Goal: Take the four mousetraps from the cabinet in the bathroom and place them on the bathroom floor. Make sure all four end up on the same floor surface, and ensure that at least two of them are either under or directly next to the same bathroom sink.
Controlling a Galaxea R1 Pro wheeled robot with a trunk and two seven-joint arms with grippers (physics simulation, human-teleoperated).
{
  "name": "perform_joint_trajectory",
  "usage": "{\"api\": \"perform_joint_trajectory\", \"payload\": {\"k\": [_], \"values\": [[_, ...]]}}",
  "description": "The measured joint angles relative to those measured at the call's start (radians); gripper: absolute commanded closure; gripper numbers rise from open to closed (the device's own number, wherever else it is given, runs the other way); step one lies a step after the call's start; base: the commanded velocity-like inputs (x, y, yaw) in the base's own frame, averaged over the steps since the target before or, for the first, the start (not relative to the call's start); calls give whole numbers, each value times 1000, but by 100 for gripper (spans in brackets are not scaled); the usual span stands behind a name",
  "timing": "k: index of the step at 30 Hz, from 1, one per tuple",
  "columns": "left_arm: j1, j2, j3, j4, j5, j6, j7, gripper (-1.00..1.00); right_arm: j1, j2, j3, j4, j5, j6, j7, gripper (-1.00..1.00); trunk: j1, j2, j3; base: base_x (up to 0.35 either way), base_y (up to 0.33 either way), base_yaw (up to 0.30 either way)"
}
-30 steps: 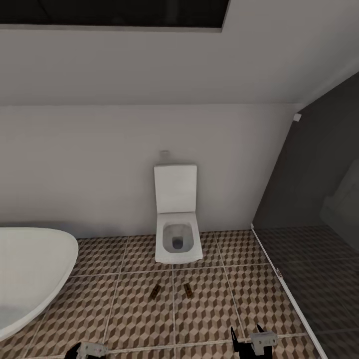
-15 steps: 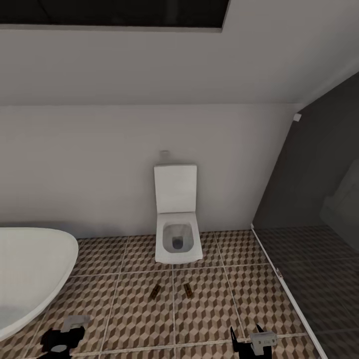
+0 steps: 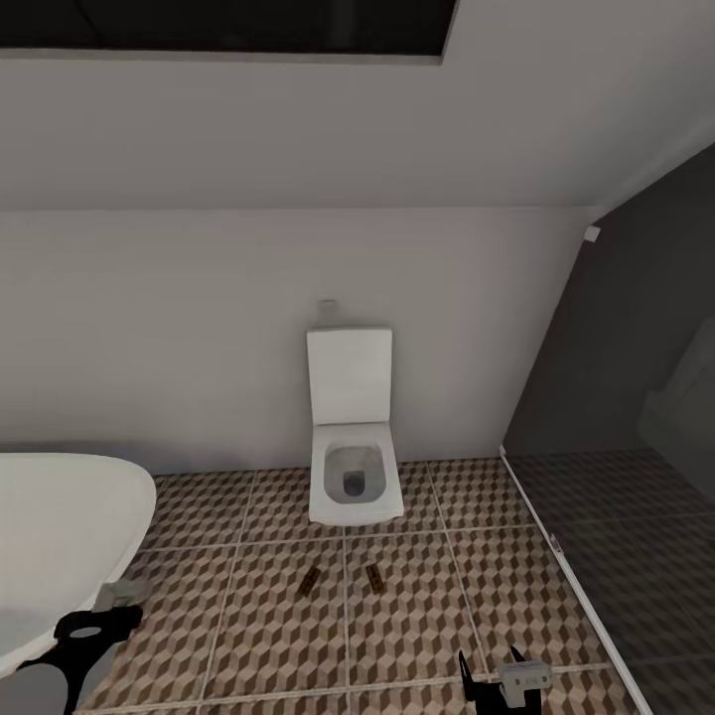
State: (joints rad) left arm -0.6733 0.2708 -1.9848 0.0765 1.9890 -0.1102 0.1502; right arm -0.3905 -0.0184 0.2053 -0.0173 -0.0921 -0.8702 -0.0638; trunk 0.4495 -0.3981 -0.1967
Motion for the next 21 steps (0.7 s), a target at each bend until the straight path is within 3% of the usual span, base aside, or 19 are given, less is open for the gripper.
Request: {"api": "perform_joint_trajectory", "payload": {"k": [5, 6, 7, 11, 12, 16, 17, 21], "values": [[-8, 100, 3, -2, 35, 4, -279, -100, 0, 1, 0, 0, 0, 0, 0, -100, 0, 0, 0, 0, 0, 0], [-10, 135, 12, -2, 54, 4, -394, -100, 0, 2, 0, 0, 0, 1, 0, -100, 0, 0, 0, 0, 0, 0], [-10, 154, 16, -3, 63, 3, -452, -100, 0, 2, 0, 0, 0, 1, 0, -100, 0, 0, 0, 0, 0, 0], [-11, 211, 38, -3, 87, 0, -679, -100, 0, 3, 0, 0, 0, 1, 0, -100, 0, 0, 0, 0, 0, 0], [-12, 232, 46, -2, 93, -1, -795, -100, 0, 3, 0, 0, 0, 1, 0, -100, 0, 0, 0, 0, 0, 0], [-12, 276, 53, -1, 97, -34, -1030, -100, 0, 3, 0, 0, 0, 2, 0, -100, 0, 0, 0, 0, 0, 0], [-12, 302, 55, -2, 98, -70, -1130, -100, 0, 3, 0, 0, 0, 2, 0, -100, 0, 0, 0, 0, 0, 0], [-12, 339, 53, -3, 98, -170, -1284, -100, 0, 3, 0, 0, 0, 2, 0, -100, 0, 0, 0, 0, 0, 0]]}}
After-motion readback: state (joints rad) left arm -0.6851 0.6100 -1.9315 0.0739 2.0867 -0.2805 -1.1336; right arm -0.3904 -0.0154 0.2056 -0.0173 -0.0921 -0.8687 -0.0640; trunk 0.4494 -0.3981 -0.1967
